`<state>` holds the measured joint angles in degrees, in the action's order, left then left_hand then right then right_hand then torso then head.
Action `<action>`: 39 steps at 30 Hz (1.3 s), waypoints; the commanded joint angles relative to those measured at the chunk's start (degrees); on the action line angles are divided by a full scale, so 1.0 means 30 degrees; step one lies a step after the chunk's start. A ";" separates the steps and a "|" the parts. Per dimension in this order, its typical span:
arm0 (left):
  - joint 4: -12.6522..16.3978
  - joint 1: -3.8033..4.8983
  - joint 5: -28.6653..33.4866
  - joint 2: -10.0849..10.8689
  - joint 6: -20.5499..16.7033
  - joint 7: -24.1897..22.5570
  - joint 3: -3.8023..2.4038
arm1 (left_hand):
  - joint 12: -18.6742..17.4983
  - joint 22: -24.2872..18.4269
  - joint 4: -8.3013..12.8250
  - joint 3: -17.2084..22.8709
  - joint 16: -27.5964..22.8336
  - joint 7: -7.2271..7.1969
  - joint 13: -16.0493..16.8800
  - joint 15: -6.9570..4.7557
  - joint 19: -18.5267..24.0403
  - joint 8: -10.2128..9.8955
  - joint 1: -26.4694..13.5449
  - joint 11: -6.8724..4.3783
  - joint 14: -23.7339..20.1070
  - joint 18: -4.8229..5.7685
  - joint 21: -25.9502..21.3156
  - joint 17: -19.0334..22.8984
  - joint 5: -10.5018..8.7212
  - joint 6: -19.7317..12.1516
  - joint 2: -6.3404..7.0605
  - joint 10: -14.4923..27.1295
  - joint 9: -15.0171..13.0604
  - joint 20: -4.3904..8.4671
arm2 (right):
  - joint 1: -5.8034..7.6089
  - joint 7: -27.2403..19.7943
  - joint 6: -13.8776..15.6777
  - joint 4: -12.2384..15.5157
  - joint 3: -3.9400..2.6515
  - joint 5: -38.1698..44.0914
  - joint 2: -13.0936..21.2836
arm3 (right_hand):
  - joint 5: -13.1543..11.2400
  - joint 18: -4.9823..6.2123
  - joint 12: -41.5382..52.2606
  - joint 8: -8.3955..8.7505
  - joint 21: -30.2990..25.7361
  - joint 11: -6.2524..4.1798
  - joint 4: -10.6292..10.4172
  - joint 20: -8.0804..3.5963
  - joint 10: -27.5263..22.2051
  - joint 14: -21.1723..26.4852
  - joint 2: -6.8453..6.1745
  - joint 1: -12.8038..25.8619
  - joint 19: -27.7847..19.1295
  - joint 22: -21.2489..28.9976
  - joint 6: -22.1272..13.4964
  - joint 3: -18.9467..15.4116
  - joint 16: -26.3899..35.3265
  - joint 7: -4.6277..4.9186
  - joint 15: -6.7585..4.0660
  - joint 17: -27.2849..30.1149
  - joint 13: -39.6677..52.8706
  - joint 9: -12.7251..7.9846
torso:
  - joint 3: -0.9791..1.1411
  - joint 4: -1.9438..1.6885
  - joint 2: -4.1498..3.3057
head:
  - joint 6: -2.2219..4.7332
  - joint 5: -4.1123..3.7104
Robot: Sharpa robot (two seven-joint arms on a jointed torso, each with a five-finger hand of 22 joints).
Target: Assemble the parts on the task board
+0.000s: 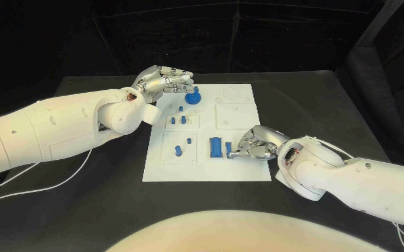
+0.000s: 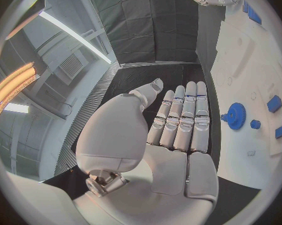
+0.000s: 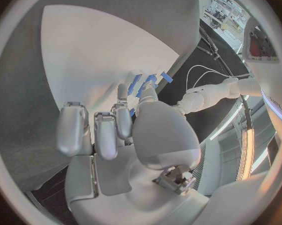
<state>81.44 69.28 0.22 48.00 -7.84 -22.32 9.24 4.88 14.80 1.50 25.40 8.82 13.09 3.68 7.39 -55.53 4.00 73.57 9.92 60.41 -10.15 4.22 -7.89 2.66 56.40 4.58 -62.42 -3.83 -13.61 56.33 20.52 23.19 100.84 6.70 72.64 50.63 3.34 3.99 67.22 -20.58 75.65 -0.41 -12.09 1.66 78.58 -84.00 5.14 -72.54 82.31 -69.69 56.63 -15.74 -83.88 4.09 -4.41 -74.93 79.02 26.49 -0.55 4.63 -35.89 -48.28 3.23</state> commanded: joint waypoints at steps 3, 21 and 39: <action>-0.0163 0.0027 0.0043 0.0016 0.0129 -0.0384 -0.0013 | 0.0114 -0.0091 -0.0007 0.0018 -0.0082 -0.0094 0.0022 -0.0021 -0.0081 0.0015 0.0051 -0.0124 0.0193 -0.0109 -0.0107 0.0035 0.0033 -0.0041 -0.0191 0.0076 -0.0015 0.0008 | 0.0737 -0.7089 0.1364 -0.0688 -0.0032 -0.9817 0.0291 | 0.1014 0.1116 -0.5711 0.0832 -0.4147 0.0757 0.0973 0.0515 -0.4019 -0.0078 0.0356 -0.1668 -0.2296 0.4946 -0.1724 0.0288 0.3435 0.0781 0.0645 0.1174 -0.5182 -0.0322 | 0.0001 0.0026 0.0056 | 0.0358 -0.0031; -0.2789 0.0008 0.2030 -0.1191 -0.1336 -0.1911 -0.0021 | -0.0124 -0.1105 -0.0155 -0.0288 -0.0732 -0.0724 -0.0039 0.0111 0.1770 0.0005 -0.0229 -0.0348 -0.0202 -0.0120 -0.0197 0.0332 0.0037 0.0167 -0.0076 0.0151 0.0008 -0.0311 | 0.2826 -1.4472 -0.0615 -0.8037 -0.1284 -2.0929 -0.1630 | 0.1115 0.2240 -1.7655 0.3669 -2.1009 0.3081 0.3837 0.3707 -0.9242 0.9012 0.1292 -0.4276 -0.8869 1.8739 -0.3301 0.0525 2.4142 0.2365 0.3766 1.8195 -1.9784 -0.3954 | -0.0058 0.0036 0.1109 | 0.2036 -0.0188; -0.0829 -0.1181 0.0704 -0.1288 -0.5152 -0.1701 -0.1181 | -0.1626 -0.3511 -0.0501 -0.5143 -0.2941 -0.2873 -0.1227 -0.2463 1.1998 -0.1335 -1.4506 -0.3306 -1.2132 0.1731 -0.1408 0.2629 -0.0888 -1.1089 -0.1527 1.2487 0.1276 0.2462 | 0.1891 -1.5318 0.4200 -0.5661 -0.1870 -2.2358 -0.1997 | -0.1112 0.0426 -2.0784 0.6858 -2.5215 0.0138 0.4030 0.1291 -1.8834 1.9741 -0.1713 1.2594 -1.9417 2.3231 -1.2114 0.3329 2.7961 0.0166 0.1470 2.3266 -2.4827 -0.7326 | 0.0126 -0.1139 0.1423 | 0.3985 -0.0849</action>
<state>78.21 65.87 3.54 44.12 -16.61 -26.04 5.79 0.67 5.67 0.08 13.32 0.65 5.96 0.33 2.86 -26.10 0.59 40.14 4.12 32.06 -7.08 0.47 -0.93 0.44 30.91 0.37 -33.34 -0.35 -8.32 62.07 -21.25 29.13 82.91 1.20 10.07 44.70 1.20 7.53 6.50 -1.10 1.50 5.00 0.22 7.39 29.57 -33.10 4.18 -46.47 32.18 -3.33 27.13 -7.68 -0.77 6.14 2.24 -6.87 6.07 6.04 -0.38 2.58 -32.10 -37.42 1.07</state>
